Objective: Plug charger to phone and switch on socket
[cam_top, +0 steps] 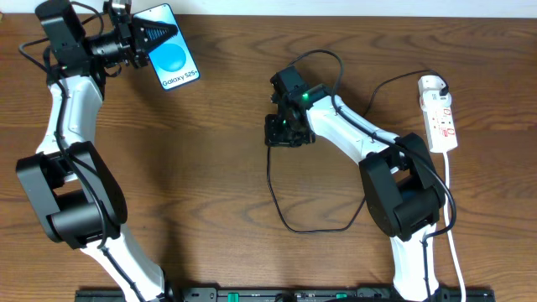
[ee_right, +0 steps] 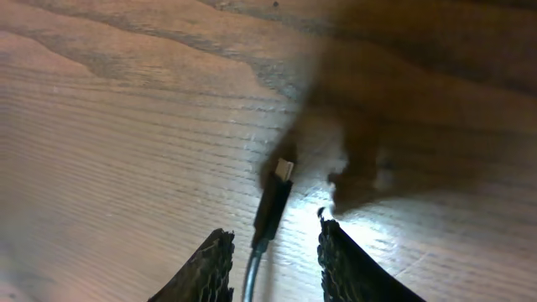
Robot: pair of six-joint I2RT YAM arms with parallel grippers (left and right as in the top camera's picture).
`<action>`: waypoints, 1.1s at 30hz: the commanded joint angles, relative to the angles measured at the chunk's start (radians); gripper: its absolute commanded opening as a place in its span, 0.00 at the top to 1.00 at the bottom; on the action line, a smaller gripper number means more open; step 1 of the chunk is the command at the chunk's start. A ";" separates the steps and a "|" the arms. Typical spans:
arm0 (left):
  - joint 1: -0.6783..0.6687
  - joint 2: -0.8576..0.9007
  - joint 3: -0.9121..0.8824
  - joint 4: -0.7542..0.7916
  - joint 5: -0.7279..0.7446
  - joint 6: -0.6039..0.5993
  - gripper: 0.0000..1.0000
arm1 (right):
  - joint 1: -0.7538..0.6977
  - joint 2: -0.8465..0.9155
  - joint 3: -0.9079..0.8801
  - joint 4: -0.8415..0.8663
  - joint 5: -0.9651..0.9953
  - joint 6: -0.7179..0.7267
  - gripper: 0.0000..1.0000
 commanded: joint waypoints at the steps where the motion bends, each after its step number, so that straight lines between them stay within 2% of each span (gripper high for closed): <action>1: 0.000 -0.023 0.003 0.009 0.019 -0.011 0.92 | 0.003 0.023 0.003 -0.005 -0.043 0.131 0.70; 8: 0.000 -0.023 0.003 0.009 0.019 -0.011 0.93 | 0.003 0.054 0.002 -0.012 -0.117 0.145 0.79; 15: 0.000 -0.023 0.003 0.009 0.019 -0.011 0.93 | 0.009 0.060 -0.004 -0.008 -0.127 0.145 0.83; 18: 0.000 -0.023 0.003 0.009 0.019 -0.011 0.93 | 0.009 0.060 -0.004 -0.008 -0.127 0.145 0.91; 19: 0.000 -0.023 0.003 0.008 0.019 -0.011 0.93 | 0.006 0.060 -0.004 -0.006 -0.125 0.143 0.99; 22: 0.000 -0.023 0.003 0.008 0.019 -0.011 0.93 | 0.000 0.060 -0.004 0.021 -0.130 0.100 0.99; 27: 0.000 -0.023 0.003 0.008 0.019 -0.011 0.92 | -0.027 0.058 -0.002 0.137 -0.375 -0.066 0.99; 30: 0.000 -0.022 0.003 0.008 0.020 -0.011 0.93 | -0.061 0.055 0.000 0.247 -0.783 -0.163 0.99; 33: -0.001 -0.023 0.003 0.008 0.020 -0.012 0.93 | -0.073 0.047 0.000 0.399 -1.048 -0.136 0.99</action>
